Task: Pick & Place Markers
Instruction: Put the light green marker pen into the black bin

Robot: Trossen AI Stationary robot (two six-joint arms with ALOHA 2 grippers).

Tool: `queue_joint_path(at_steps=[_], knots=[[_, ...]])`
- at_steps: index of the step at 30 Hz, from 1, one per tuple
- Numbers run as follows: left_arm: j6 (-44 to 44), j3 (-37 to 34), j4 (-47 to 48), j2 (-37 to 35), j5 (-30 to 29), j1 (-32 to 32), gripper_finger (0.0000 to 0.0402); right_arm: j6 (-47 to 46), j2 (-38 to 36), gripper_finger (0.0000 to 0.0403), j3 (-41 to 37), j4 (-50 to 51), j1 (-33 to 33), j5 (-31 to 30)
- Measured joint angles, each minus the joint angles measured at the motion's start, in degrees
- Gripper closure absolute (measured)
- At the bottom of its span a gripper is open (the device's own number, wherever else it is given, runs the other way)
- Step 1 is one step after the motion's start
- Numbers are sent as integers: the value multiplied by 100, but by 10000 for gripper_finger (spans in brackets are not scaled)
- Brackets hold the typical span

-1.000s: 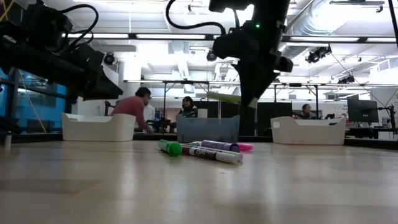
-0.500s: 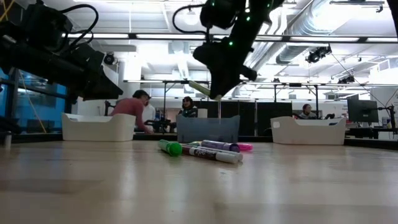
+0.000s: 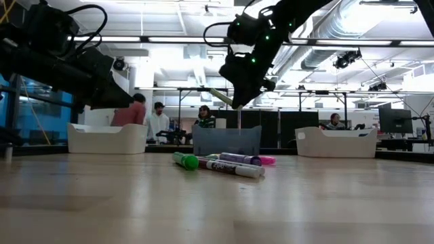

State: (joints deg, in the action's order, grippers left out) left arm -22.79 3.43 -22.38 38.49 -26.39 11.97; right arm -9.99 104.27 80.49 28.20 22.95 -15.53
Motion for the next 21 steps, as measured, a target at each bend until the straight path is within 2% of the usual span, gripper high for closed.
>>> queue_joint_path(at_steps=[4, 11, 16, 21], knots=[[0, -1, 1, 1, 0, 0, 271, 848, 0, 328, 0, -210, 204, -41], [-1, 0, 1, 0, 0, 0, 271, 1416, 0, 328, 0, -761, 541, 315], [-1, -1, 1, 1, 0, 0, 271, 1648, 223, 328, 4, -987, 710, 759], [0, -1, 6, 0, 0, 0, 271, 1502, 572, 328, 4, -957, 742, 729]])
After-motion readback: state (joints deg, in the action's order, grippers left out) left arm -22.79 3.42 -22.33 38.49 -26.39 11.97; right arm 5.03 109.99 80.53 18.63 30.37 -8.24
